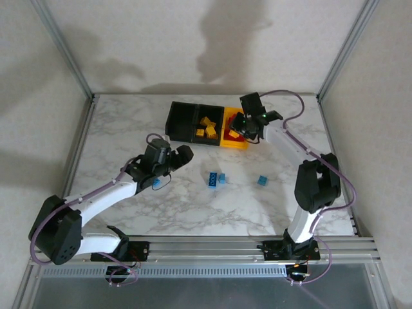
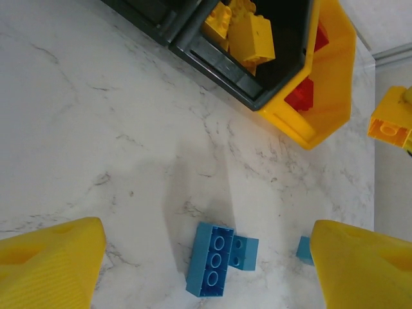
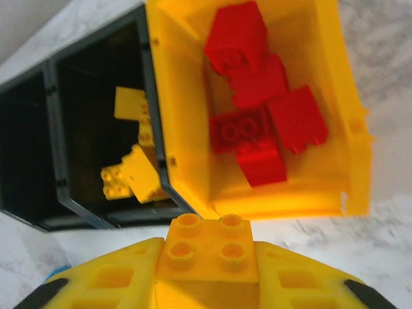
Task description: Sort the legos into containers by color
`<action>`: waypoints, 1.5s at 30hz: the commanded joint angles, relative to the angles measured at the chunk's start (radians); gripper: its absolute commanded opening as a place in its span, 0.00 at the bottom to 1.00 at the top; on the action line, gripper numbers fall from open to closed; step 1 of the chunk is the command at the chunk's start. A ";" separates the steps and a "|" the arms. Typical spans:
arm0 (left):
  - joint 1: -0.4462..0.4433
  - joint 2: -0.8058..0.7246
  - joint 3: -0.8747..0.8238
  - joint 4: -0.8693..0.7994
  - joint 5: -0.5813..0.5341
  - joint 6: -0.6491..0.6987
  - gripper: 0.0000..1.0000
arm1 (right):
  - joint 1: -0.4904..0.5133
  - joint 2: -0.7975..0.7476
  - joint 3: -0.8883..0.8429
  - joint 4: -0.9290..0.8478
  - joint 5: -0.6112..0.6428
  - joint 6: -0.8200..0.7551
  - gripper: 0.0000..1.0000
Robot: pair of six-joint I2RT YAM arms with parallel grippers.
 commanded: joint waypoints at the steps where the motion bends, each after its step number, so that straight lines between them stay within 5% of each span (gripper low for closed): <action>1: 0.016 -0.034 -0.008 -0.048 -0.021 -0.008 0.83 | 0.015 0.072 0.104 0.021 -0.020 -0.021 0.23; 27: 0.047 -0.041 -0.050 -0.031 0.002 -0.014 0.83 | 0.076 0.630 0.735 -0.041 -0.093 -0.009 0.29; 45: 0.062 -0.090 -0.060 -0.067 -0.023 -0.018 0.83 | 0.086 0.586 0.712 -0.042 -0.060 -0.024 0.51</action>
